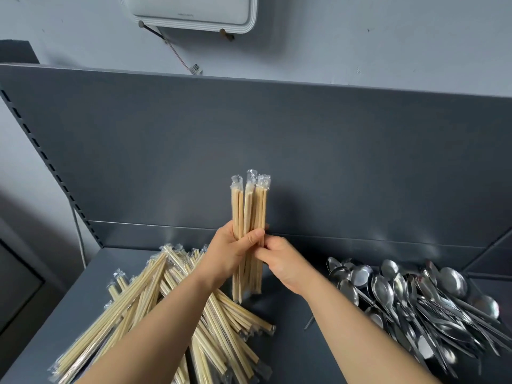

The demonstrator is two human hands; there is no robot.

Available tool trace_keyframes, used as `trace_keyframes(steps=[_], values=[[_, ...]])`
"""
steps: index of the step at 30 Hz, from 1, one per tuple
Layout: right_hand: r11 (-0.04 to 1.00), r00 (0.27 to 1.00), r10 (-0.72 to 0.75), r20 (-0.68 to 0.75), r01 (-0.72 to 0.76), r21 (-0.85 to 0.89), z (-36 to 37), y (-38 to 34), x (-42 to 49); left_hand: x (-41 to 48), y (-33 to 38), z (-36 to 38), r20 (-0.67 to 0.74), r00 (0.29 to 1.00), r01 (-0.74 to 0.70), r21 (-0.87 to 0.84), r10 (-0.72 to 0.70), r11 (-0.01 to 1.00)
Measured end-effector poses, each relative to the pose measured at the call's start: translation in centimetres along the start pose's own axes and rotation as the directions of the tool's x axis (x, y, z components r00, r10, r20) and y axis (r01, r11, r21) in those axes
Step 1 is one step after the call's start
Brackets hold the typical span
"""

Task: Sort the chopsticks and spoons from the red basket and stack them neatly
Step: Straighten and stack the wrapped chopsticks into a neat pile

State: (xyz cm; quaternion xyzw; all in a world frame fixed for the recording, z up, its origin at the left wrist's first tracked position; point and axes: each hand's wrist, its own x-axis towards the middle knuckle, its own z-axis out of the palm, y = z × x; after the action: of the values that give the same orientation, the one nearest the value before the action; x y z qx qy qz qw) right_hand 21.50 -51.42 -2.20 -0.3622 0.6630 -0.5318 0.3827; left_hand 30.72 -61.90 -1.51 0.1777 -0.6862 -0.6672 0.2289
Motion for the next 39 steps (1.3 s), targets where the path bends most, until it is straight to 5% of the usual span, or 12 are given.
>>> trace_keyframes(steps=[8, 10, 13, 17, 21, 27, 32, 39], values=[[1.000, 0.989, -0.028, 0.148, 0.026, 0.013, 2.2, -1.4, -0.8, -2.7, 4.3, -6.1, -0.141, 0.987, 0.039, -0.259, -0.078, 0.965], [1.000, 0.997, 0.016, 0.080, -0.015, -0.003, 3.2, -1.3, -0.9, -3.8, 5.5, -8.8, -0.191, 0.975, 0.059, -0.278, -0.116, 0.959], [0.972, 0.983, 0.183, -0.035, -0.186, -0.142, 5.7, -0.6, -1.0, -5.7, 5.5, -12.7, -0.251, 0.939, 0.242, -0.002, -0.235, 0.970], [0.853, 0.914, 0.395, -0.088, -0.401, -0.334, 9.7, 1.2, -0.7, -7.8, 2.2, -16.2, -0.357, 0.843, 0.530, 0.422, -0.402, 0.736], [0.730, 0.880, 0.385, -0.277, -0.474, -0.492, 12.7, 1.5, -0.2, -9.3, -0.6, -16.9, -0.383, 0.848, 0.530, 0.598, -0.366, 0.602], [0.765, 0.835, 0.405, -0.373, -0.533, -0.362, 15.0, 1.7, 0.6, -9.6, -2.2, -16.4, -0.275, 0.841, 0.540, 0.468, -0.465, 0.700], [0.853, 0.894, 0.333, -0.299, -0.421, -0.309, 13.8, 1.5, -0.5, -9.6, -1.1, -19.0, -0.022, 0.814, 0.558, 0.308, -0.580, 0.771], [0.908, 0.895, 0.310, -0.322, -0.379, -0.177, 13.8, 0.8, -1.0, -9.6, -0.1, -21.3, -0.090, 0.830, 0.552, 0.271, -0.551, 0.788]])
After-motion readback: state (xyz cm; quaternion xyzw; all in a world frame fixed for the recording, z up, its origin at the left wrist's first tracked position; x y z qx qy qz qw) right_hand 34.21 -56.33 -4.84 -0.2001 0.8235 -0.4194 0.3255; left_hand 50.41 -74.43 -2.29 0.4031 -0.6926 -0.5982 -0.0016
